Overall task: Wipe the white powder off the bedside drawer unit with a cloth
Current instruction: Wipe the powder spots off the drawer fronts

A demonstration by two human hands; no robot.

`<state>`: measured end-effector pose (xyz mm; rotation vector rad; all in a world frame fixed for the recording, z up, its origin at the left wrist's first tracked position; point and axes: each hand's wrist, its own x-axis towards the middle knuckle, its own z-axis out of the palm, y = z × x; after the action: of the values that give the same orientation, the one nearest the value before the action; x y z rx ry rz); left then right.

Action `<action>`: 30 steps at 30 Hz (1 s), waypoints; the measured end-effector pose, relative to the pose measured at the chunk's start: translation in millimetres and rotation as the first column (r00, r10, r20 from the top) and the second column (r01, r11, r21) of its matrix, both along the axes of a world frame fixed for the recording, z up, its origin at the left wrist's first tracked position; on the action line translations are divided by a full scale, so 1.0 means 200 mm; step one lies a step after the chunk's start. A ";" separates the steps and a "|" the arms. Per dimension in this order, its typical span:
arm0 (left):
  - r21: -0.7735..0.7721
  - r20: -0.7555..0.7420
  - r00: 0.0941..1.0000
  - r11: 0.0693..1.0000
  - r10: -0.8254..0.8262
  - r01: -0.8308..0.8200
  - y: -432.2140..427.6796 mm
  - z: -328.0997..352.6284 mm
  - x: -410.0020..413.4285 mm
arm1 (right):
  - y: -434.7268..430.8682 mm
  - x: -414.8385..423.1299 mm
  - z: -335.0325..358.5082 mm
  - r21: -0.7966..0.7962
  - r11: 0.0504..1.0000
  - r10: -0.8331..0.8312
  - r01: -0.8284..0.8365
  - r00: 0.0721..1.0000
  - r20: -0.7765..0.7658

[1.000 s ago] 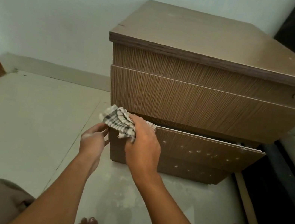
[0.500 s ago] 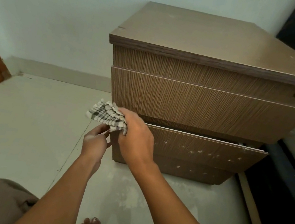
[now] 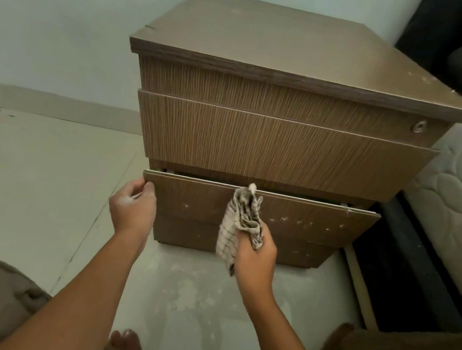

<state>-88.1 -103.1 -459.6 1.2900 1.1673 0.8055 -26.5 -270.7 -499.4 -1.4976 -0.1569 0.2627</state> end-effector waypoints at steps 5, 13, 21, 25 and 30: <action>-0.007 -0.005 1.000 1.000 0.014 -0.014 -0.02 0.01 0.03 | -0.18 0.09 -0.08 0.175 0.931 -0.207 0.320 0.860 -0.467; -0.037 -0.016 0.994 0.993 -0.110 0.109 -0.01 0.01 0.06 | -0.37 0.26 -0.13 0.015 0.828 -0.521 0.560 0.779 -0.349; -0.017 -0.024 0.992 0.992 -0.127 0.127 0.00 0.02 0.05 | -0.51 0.46 -0.12 -0.034 0.602 -0.798 0.798 0.603 0.008; 0.020 -0.065 0.988 0.990 -0.141 0.142 0.01 0.03 0.04 | -0.52 0.57 -0.14 -0.005 0.586 -0.809 0.811 0.585 0.057; 0.042 -0.118 0.984 0.989 -0.135 0.141 0.04 0.03 0.03 | -0.44 0.65 -0.10 -0.005 0.635 -0.769 0.773 0.632 0.099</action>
<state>-82.0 -95.3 -452.9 1.4579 1.1399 0.6692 103.7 -359.0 -519.7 -1.4902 0.4404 -0.5126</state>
